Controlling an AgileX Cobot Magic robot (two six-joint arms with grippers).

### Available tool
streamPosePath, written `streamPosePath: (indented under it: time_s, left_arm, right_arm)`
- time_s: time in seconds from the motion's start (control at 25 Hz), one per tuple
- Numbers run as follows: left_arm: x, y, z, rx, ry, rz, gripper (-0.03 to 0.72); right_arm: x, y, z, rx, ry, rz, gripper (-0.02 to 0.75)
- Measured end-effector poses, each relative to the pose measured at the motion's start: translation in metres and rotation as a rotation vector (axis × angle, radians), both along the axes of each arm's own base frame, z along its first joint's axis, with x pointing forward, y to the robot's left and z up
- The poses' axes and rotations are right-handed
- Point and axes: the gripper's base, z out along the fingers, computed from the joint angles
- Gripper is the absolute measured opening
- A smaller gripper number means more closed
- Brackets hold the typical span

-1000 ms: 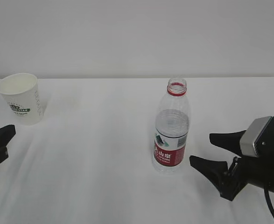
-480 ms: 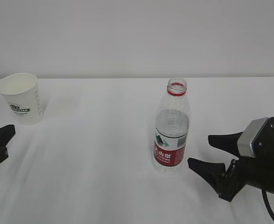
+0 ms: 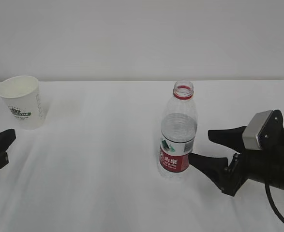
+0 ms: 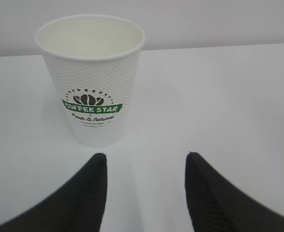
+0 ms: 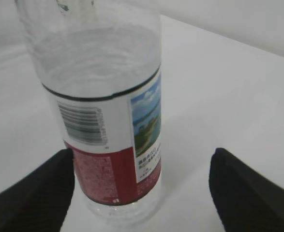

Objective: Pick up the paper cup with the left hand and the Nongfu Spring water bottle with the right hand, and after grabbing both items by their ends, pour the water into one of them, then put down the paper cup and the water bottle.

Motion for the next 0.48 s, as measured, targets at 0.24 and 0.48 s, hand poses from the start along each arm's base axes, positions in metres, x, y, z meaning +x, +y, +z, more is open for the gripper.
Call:
streamPosePath:
  time_s: [0.24, 0.48]
  left_arm:
    - [0.0000, 0.0000, 0.0000, 0.000, 0.000, 0.000, 0.378]
    - [0.0000, 0.0000, 0.0000, 0.000, 0.000, 0.000, 0.378]
  right_arm:
    - [0.0056, 0.0043, 0.0039, 0.018, -0.006, 0.059, 0.663]
    - [0.0042, 0.0061, 0.0040, 0.017, -0.004, 0.091, 0.663]
